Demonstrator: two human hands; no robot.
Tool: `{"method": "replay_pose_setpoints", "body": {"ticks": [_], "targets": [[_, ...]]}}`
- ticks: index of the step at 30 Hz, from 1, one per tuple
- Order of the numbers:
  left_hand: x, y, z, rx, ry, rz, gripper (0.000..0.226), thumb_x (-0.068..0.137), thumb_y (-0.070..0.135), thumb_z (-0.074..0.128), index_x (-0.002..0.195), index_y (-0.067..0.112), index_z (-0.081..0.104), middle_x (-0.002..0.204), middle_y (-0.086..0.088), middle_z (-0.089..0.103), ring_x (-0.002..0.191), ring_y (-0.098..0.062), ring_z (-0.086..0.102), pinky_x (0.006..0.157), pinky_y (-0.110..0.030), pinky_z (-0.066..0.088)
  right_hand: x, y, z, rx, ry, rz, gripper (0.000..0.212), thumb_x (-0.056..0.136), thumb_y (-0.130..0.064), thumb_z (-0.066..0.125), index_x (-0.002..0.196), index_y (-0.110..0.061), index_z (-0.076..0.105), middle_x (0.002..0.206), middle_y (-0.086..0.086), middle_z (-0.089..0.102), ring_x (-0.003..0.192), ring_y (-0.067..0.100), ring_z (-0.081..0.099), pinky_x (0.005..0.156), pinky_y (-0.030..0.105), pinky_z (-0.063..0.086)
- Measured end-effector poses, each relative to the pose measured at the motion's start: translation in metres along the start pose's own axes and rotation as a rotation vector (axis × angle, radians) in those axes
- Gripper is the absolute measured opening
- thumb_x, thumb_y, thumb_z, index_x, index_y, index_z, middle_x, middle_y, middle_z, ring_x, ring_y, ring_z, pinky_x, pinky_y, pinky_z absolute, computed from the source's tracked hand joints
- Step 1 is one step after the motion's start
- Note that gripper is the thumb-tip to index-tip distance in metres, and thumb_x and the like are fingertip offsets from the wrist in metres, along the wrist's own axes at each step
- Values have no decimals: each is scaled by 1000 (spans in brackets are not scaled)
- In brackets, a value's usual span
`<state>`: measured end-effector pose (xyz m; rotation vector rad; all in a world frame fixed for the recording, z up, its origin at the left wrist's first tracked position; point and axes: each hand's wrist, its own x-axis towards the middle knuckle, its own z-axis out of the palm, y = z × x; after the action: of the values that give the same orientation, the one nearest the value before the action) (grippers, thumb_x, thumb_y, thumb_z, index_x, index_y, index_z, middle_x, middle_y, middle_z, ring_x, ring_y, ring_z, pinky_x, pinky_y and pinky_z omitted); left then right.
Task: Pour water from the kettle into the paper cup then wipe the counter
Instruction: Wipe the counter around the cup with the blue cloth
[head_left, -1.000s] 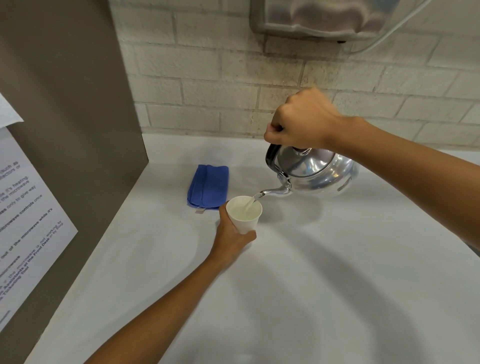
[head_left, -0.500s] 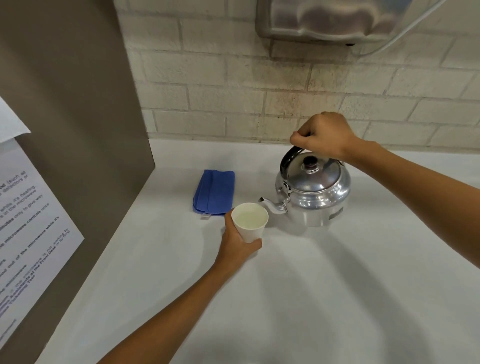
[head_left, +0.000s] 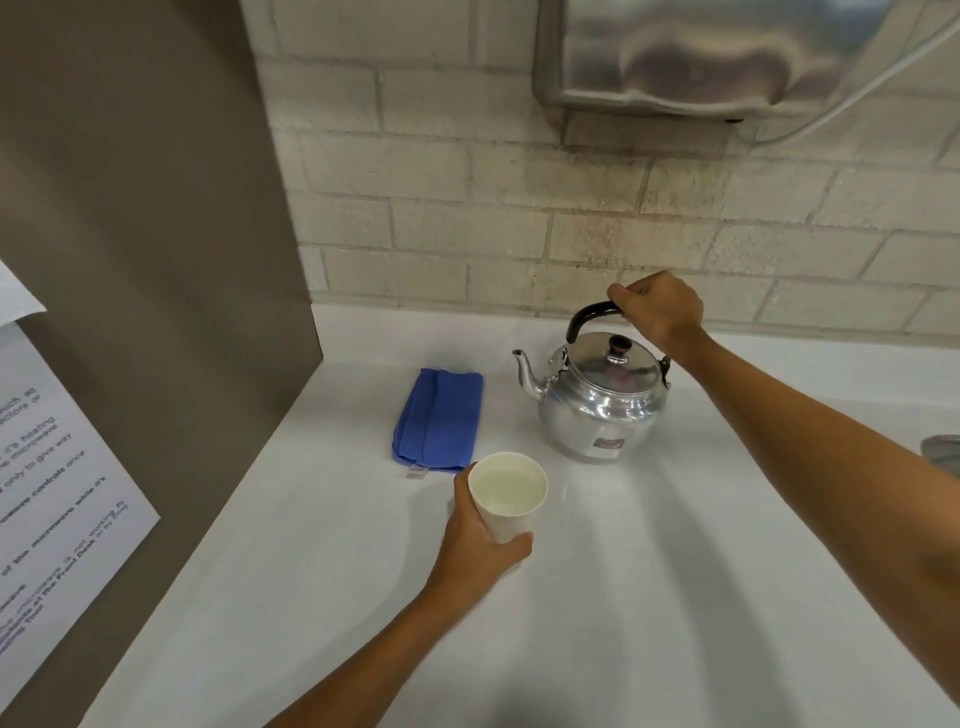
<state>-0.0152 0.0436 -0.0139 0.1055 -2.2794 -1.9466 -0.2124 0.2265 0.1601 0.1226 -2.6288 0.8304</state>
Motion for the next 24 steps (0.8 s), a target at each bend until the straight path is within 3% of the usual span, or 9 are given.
{"method": "replay_pose_setpoints", "body": {"ticks": [15, 18, 21, 23, 24], "targets": [[-2, 3, -1, 40, 9, 7, 74, 56, 19, 77, 108, 48, 31, 118, 3, 47, 105, -8, 49, 69, 3, 39, 13, 2, 33, -73, -43, 102, 46, 78, -31, 52, 38, -18, 32, 40, -2, 30, 40, 18, 29, 45, 22, 22], [-2, 3, -1, 36, 1, 21, 77, 61, 11, 79, 110, 45, 30, 118, 0, 47, 104, -9, 49, 70, 2, 40, 12, 4, 33, -67, -50, 105, 44, 79, -32, 49, 40, -13, 41, 42, 4, 40, 47, 23, 39, 46, 23, 24], [-2, 5, -1, 47, -9, 24, 82, 63, 7, 80, 116, 39, 27, 119, 1, 46, 107, -12, 48, 71, 3, 40, 5, 0, 32, -45, -50, 83, 47, 89, -38, 42, 72, -1, 64, 75, 17, 68, 73, 33, 60, 55, 28, 35], [-4, 7, -7, 75, -57, 34, 85, 64, 7, 80, 119, 39, 24, 119, 11, 43, 110, -7, 45, 74, 4, 38, -6, -5, 30, 66, 31, 39, 41, 93, -40, 40, 99, -5, 60, 102, 17, 64, 100, 34, 56, 79, 38, 42], [-7, 7, -14, 96, -105, 55, 88, 64, 7, 80, 122, 40, 22, 122, 20, 40, 114, 0, 42, 77, 6, 35, -18, -6, 28, 160, 92, 19, 38, 94, -38, 42, 111, -7, 54, 116, 17, 56, 111, 33, 49, 92, 40, 39]]}}
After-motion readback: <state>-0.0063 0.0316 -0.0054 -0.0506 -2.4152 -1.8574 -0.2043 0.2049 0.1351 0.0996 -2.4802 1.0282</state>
